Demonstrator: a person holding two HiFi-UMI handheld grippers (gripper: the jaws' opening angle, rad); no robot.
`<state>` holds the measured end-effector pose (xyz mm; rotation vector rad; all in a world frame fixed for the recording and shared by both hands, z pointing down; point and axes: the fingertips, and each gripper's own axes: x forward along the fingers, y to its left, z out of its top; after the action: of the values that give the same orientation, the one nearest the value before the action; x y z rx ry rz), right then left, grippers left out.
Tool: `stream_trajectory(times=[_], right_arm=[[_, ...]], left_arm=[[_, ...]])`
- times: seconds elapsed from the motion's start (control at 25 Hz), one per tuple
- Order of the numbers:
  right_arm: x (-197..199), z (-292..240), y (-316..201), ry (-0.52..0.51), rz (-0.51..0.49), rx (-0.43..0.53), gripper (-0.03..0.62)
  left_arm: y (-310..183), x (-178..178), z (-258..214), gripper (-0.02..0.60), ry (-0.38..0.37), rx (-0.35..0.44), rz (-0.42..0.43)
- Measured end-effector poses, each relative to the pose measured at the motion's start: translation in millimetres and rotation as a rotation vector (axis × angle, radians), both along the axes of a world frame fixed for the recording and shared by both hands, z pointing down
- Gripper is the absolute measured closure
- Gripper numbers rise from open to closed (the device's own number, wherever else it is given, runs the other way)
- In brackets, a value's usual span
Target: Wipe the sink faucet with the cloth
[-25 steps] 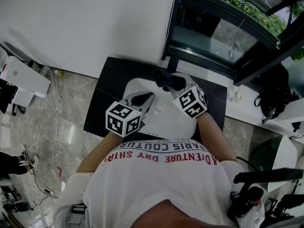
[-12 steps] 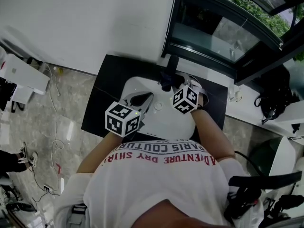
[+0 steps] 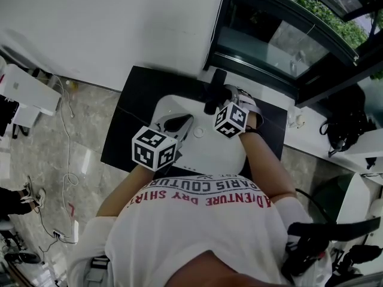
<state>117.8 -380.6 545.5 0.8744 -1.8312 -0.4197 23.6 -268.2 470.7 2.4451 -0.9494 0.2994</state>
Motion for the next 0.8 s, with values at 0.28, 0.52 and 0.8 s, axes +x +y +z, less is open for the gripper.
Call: stream_trajectory(times=[0.28, 0.52, 0.8], right_arm=[[-1, -1, 17, 0.026, -0.025, 0.006, 0.516], [-9, 2, 60, 0.051, -0.07, -0.011, 0.516], [-12, 6, 75, 0.04, -0.078, -0.034, 0.516]], left_arm=[[3, 6, -6, 0.58, 0.005, 0.002, 0.026], [9, 10, -8, 0.58, 0.01, 0.006, 0.048], [14, 11, -10, 0.58, 0.009, 0.008, 0.065]])
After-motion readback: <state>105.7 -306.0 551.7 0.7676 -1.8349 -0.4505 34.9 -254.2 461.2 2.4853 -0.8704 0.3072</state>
